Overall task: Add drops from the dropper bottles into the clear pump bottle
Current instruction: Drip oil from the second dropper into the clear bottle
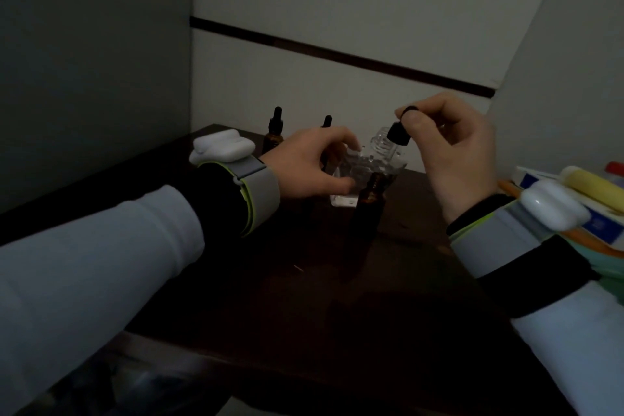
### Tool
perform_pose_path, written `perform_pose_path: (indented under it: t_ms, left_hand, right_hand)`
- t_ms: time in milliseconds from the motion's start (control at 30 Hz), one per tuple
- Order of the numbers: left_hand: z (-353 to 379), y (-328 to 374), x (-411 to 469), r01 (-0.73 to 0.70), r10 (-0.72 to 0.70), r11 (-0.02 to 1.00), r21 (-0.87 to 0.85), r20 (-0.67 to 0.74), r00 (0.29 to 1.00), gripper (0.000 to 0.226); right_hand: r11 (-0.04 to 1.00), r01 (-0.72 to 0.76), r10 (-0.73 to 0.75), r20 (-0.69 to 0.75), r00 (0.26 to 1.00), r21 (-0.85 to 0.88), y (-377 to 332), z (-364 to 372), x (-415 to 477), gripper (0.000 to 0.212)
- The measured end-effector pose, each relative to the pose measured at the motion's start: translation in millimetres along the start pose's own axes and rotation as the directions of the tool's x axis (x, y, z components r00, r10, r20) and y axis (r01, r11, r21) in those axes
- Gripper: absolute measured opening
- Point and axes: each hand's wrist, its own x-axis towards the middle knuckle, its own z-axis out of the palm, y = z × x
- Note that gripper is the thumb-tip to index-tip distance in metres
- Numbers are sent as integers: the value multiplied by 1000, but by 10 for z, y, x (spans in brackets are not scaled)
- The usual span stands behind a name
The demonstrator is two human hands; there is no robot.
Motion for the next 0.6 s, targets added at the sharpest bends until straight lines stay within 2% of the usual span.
perform_pose_path:
  t_ms: [133, 267, 367, 467, 600]
  left_hand:
    - [0, -2, -6, 5, -5, 1000, -4, 1, 1000, 38]
    - [0, -1, -6, 3, -3, 1000, 1, -4, 1000, 40]
    - [-6, -3, -6, -2, 2, 1000, -7, 5, 1000, 38]
    - [-5, -6, -10, 2, -1, 1000, -6, 7, 1000, 39]
    - [-2, -3, -13, -3, 3, 1000, -10, 9, 1000, 38]
  right_hand:
    - [1000, 24, -24, -7, 1000, 14, -22, -11, 13, 6]
    - [991, 52, -27, -196, 980, 125, -47, -94, 86, 5]
    - [989, 60, -16, -299, 954, 137, -44, -155, 137, 9]
    - [993, 44, -10, -283, 959, 113, -24, -148, 127, 8]
    - [1000, 11, -12, -132, 991, -4, 29, -87, 83, 4]
